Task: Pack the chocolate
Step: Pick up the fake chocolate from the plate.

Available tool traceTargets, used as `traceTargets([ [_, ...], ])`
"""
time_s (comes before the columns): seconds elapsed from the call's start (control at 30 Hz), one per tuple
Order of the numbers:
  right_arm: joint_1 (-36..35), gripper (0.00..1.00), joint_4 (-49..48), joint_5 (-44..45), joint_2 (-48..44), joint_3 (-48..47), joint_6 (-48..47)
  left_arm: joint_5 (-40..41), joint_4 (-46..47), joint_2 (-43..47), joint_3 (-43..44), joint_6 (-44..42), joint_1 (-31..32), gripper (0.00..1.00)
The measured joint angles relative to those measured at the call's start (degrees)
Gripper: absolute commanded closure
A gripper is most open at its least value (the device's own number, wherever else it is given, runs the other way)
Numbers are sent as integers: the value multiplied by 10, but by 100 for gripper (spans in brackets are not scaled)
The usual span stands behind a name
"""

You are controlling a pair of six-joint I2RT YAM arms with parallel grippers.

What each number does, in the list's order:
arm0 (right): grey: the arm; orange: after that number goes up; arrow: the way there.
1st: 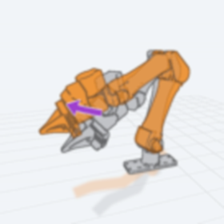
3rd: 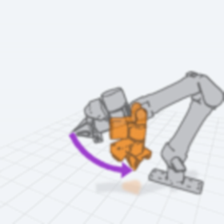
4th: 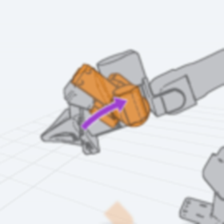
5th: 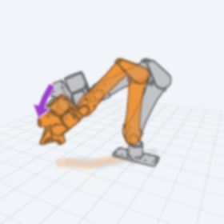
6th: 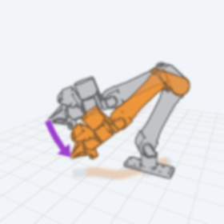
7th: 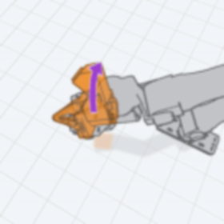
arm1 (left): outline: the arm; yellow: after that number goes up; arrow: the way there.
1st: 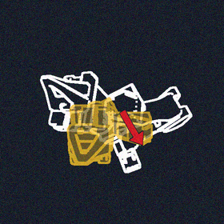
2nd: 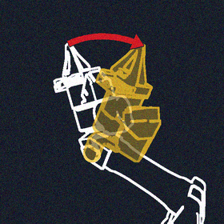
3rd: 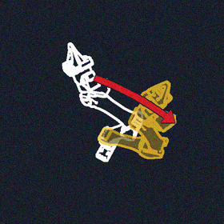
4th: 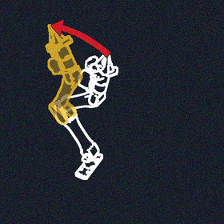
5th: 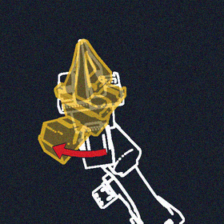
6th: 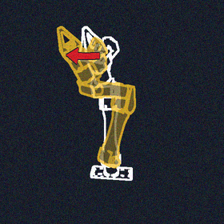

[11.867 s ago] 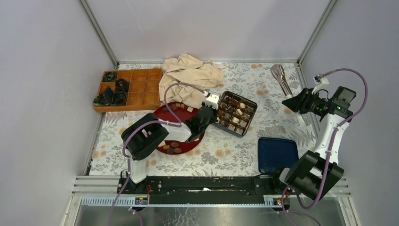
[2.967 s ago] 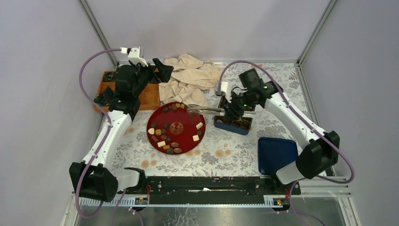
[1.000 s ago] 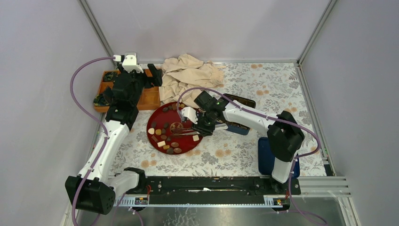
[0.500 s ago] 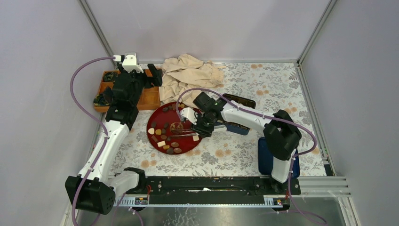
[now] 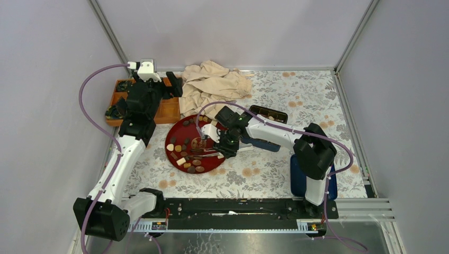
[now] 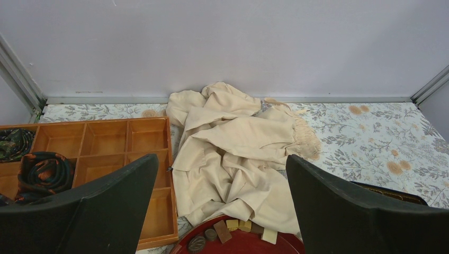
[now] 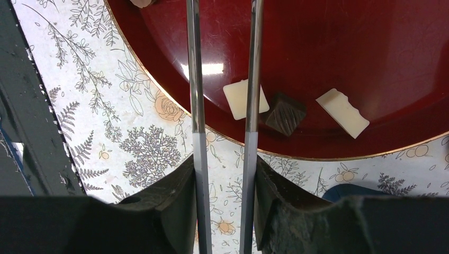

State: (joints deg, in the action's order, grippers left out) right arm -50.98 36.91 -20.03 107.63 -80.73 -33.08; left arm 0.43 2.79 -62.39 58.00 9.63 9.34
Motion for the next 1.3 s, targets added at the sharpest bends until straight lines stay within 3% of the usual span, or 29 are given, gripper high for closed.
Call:
traceTargets([
  [0.6, -18, 53, -7, 2, 9, -9, 11, -7, 0, 0, 0, 0, 0, 1],
  [1.1, -31, 58, -17, 56, 15, -11, 17, -15, 0, 0, 0, 0, 0, 1],
  [1.17, -31, 61, -17, 61, 15, -11, 16, -15, 0, 0, 0, 0, 0, 1],
  [1.3, -31, 78, -16, 64, 15, -11, 12, -15, 0, 0, 0, 0, 0, 1],
])
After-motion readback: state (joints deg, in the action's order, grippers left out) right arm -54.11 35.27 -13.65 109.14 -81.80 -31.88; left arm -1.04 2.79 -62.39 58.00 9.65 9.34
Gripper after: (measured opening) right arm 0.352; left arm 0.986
